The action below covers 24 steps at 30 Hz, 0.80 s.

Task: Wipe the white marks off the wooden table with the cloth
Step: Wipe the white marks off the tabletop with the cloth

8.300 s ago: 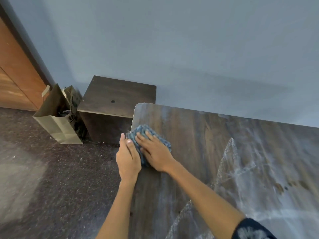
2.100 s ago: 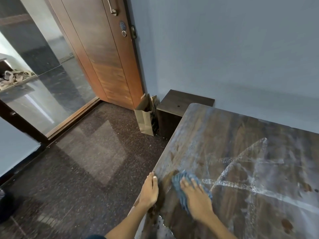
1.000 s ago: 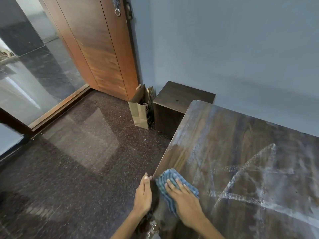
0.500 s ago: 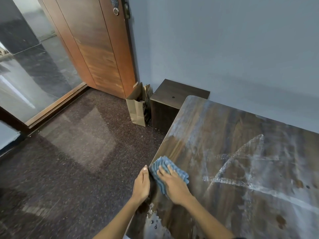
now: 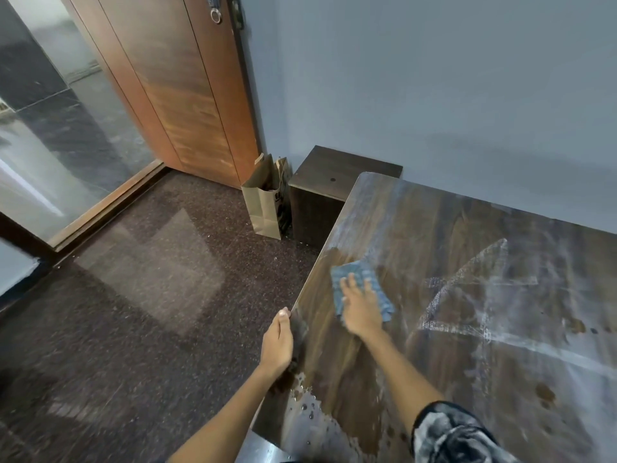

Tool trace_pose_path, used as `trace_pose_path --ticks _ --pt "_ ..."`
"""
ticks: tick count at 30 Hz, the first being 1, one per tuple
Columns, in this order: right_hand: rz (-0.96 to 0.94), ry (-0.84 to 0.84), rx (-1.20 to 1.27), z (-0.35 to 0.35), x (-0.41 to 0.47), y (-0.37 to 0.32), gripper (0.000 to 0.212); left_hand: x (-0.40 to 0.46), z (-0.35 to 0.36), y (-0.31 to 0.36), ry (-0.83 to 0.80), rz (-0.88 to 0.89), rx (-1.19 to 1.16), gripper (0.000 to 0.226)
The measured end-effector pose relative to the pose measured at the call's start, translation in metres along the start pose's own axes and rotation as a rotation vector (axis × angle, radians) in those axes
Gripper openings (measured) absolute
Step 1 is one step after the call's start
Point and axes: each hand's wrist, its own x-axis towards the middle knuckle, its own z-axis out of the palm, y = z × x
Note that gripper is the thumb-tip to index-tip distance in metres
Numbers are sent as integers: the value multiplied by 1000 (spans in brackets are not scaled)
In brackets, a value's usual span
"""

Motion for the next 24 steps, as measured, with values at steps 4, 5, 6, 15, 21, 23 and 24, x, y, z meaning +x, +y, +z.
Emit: trace_pose_path --ticks 4,5,6,15,21,23,24 --pt "-262 -66 66 31 -59 -41 51 4 -3 1 43 -35 -8 56" --pt "-315 -96 66 35 -75 -39 50 4 -4 2 51 -42 -8 58" --pt "-363 -129 55 36 -90 -32 49 3 -6 3 53 -50 -26 59" --pt "2 -46 -20 10 -78 15 48 -18 -18 -8 11 -55 -15 64" --pt "-87 -87 34 27 -76 -32 49 -41 -21 -17 36 -24 102 48" --pt "-205 -122 45 33 -95 -30 48 -45 -24 -20 37 -33 136 48" --pt "-266 -136 43 35 -106 -26 47 -46 -25 -21 41 -34 145 48"
